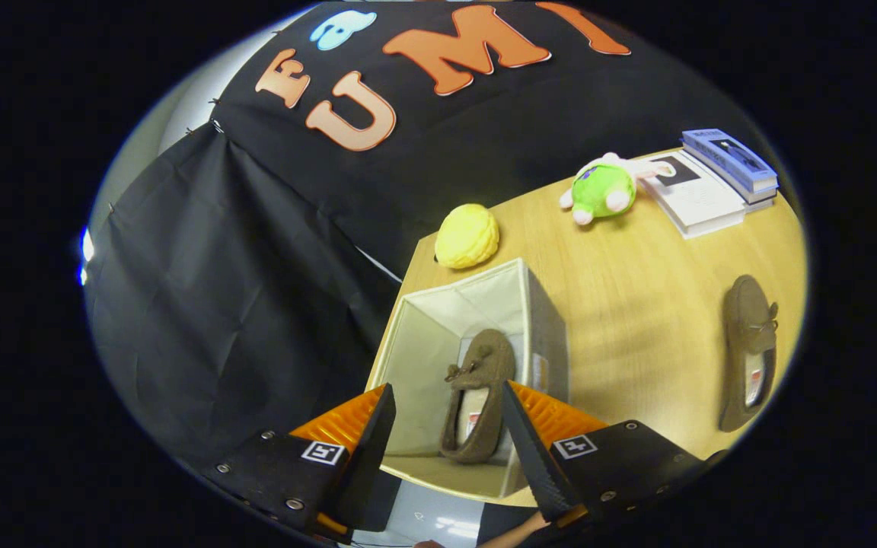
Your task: Open the storage box then place both shoes into the box .Put the left shoe in first, then the right shoe, with the right side of both shoes facing outward in a uniform manner.
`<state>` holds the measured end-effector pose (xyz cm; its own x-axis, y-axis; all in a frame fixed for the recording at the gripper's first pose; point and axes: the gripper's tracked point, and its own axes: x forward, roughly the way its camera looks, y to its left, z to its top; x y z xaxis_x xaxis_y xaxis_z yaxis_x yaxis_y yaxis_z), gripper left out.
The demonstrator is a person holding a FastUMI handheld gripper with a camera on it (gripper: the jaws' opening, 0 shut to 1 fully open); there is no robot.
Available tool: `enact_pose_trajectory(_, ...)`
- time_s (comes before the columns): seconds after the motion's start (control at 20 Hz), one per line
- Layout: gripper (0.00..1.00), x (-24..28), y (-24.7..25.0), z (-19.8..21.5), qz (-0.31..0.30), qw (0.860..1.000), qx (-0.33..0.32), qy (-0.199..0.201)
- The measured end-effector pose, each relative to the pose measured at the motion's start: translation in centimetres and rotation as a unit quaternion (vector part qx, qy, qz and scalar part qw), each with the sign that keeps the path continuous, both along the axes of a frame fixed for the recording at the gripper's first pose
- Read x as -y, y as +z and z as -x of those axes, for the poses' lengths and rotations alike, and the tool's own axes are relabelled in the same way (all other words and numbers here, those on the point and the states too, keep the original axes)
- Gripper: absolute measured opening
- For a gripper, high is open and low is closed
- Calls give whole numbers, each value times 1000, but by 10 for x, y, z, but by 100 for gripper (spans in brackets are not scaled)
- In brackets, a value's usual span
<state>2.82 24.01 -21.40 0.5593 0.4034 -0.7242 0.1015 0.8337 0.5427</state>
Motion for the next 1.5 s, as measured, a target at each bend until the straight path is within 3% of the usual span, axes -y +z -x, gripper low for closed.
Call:
enact_pose_trajectory(0.3,89,97,-20,18,46,997,-13,-61)
enact_pose_trajectory(0.55,92,189,-66,47,127,987,-50,-88)
enact_pose_trajectory(0.85,91,248,-95,80,148,978,-90,-118)
enact_pose_trajectory(1.2,78,280,-131,102,169,971,-124,-119)
enact_pose_trajectory(1.35,61,291,-149,102,184,966,-137,-123)
enact_pose_trajectory(1.5,52,303,-160,98,212,960,-132,-127)
